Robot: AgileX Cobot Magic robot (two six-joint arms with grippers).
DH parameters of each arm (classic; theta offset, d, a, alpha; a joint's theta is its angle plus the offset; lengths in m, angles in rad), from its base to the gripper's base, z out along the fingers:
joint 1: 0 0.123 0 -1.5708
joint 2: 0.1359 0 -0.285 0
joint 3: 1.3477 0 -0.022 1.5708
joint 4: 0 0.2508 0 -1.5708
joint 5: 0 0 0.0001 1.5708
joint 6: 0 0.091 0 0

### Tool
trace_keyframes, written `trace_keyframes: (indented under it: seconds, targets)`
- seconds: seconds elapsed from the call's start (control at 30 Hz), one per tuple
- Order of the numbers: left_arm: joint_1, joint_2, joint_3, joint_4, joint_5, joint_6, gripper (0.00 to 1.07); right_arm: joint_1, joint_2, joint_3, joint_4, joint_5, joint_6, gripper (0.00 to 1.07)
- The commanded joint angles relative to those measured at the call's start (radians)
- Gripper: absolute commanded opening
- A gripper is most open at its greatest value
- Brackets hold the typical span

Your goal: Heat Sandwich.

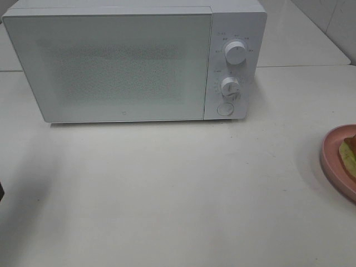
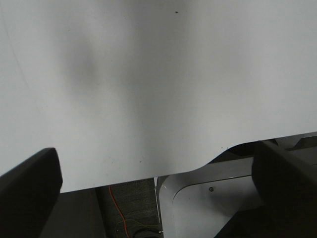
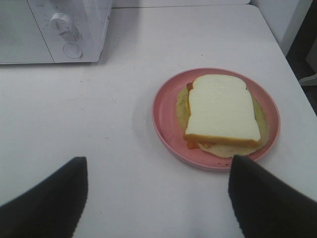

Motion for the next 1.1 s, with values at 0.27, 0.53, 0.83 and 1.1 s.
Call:
trace_keyframes:
  seconds: [0.27,0.53,0.83,1.1]
  targets:
    - [0.006,-0.241,0.069,0.024,0.091,-0.025,1.00,-0.007,-0.026,0.001,-0.005,-0.010,-0.016,0.75]
    - [0.006,-0.418,0.112,0.039,0.117,0.015,1.00,-0.007,-0.026,0.001,-0.005,-0.010,-0.016,0.75]
    - [0.006,-0.629,0.162,0.040,0.097,0.076,1.00,-0.007,-0.026,0.001,-0.005,-0.010,-0.016,0.75]
    - [0.006,-0.853,0.252,0.041,0.051,0.083,1.00,-0.007,-0.026,0.001,-0.005,-0.010,-0.016,0.75]
